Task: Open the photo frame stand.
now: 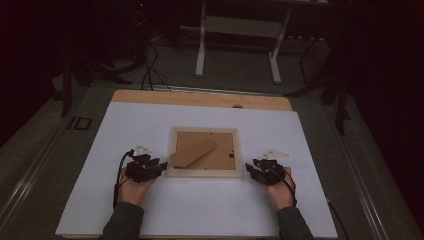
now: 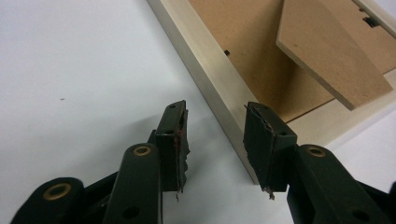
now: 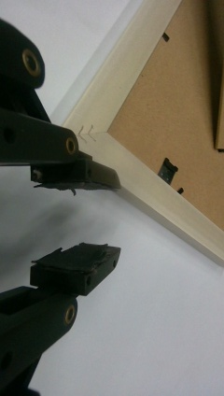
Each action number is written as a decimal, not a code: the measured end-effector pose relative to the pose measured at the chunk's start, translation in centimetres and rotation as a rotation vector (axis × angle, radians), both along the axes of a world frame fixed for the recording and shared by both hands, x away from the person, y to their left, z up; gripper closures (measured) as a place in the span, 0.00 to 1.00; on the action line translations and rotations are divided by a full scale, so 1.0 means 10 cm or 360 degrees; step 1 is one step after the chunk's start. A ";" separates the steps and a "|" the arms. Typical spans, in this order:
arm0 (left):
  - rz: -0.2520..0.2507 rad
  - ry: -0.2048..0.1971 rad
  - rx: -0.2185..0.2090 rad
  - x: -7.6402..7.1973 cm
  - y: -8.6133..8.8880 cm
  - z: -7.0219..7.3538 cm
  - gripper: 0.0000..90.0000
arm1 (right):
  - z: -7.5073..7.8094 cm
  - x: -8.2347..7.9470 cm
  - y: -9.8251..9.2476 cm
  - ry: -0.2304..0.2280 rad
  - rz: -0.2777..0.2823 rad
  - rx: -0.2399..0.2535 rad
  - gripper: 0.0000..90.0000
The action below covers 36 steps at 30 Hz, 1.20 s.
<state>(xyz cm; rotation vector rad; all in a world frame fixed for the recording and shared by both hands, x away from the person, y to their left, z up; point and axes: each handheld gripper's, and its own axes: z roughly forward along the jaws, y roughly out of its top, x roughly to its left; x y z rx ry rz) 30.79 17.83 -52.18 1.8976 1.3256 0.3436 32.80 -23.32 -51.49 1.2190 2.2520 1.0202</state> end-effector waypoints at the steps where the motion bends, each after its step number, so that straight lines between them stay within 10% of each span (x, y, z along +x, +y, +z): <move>1: 0.0002 -0.0001 0.0008 0.00 0.00 0.02 0.67 | 0.01 0.00 -0.01 -0.0006 -0.0002 0.0005 0.66; 36: 0.0006 -0.0126 -0.0061 -0.02 0.13 0.31 0.62 | -0.01 0.01 0.00 0.0022 0.0037 0.0017 0.66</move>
